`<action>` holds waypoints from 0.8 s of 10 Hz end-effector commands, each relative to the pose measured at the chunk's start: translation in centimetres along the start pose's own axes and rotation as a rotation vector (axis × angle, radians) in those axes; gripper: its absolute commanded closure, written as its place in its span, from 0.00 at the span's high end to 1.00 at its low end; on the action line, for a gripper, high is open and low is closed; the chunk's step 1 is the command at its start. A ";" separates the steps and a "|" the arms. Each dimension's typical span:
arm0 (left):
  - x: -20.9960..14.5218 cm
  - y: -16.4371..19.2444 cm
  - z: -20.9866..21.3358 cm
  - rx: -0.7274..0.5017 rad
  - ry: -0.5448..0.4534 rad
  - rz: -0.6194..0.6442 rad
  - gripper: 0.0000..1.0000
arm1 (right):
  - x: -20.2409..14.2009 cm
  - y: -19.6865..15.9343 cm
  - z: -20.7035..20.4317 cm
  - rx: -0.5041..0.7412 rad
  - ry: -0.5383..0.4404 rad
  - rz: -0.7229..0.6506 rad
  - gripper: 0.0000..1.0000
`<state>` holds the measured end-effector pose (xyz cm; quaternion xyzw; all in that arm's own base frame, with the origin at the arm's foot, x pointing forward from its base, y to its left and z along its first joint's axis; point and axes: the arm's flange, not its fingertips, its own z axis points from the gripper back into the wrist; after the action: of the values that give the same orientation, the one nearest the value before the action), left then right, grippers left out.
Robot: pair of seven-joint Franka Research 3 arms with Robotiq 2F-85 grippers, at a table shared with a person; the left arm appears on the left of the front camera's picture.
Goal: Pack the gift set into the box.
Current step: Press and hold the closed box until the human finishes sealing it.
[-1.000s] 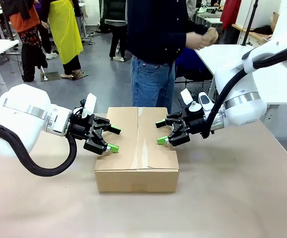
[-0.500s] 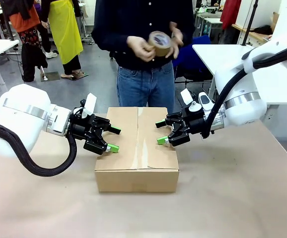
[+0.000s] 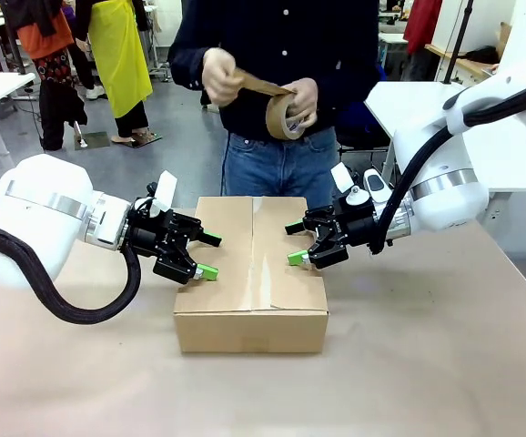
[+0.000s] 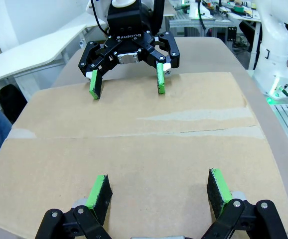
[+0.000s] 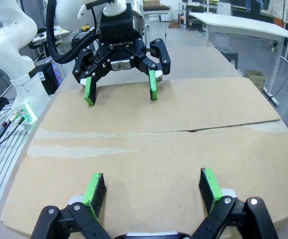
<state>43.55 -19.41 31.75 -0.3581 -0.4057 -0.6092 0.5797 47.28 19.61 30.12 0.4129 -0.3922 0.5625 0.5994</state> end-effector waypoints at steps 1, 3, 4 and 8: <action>-0.2 -0.2 0.0 0.002 0.007 0.002 1.00 | -0.1 0.1 -0.2 0.006 0.010 0.003 1.00; -0.2 -0.2 0.0 0.002 0.007 0.002 1.00 | -0.1 0.1 -0.2 0.006 0.010 0.003 1.00; -0.2 -0.2 0.0 0.002 0.007 0.002 1.00 | -0.1 0.1 -0.2 0.006 0.010 0.003 1.00; -0.2 -0.2 0.0 0.002 0.007 0.002 1.00 | -0.1 0.1 -0.2 0.006 0.010 0.003 1.00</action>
<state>43.55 -19.41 31.75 -0.3581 -0.4057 -0.6092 0.5797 47.28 19.61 30.12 0.4129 -0.3922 0.5625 0.5994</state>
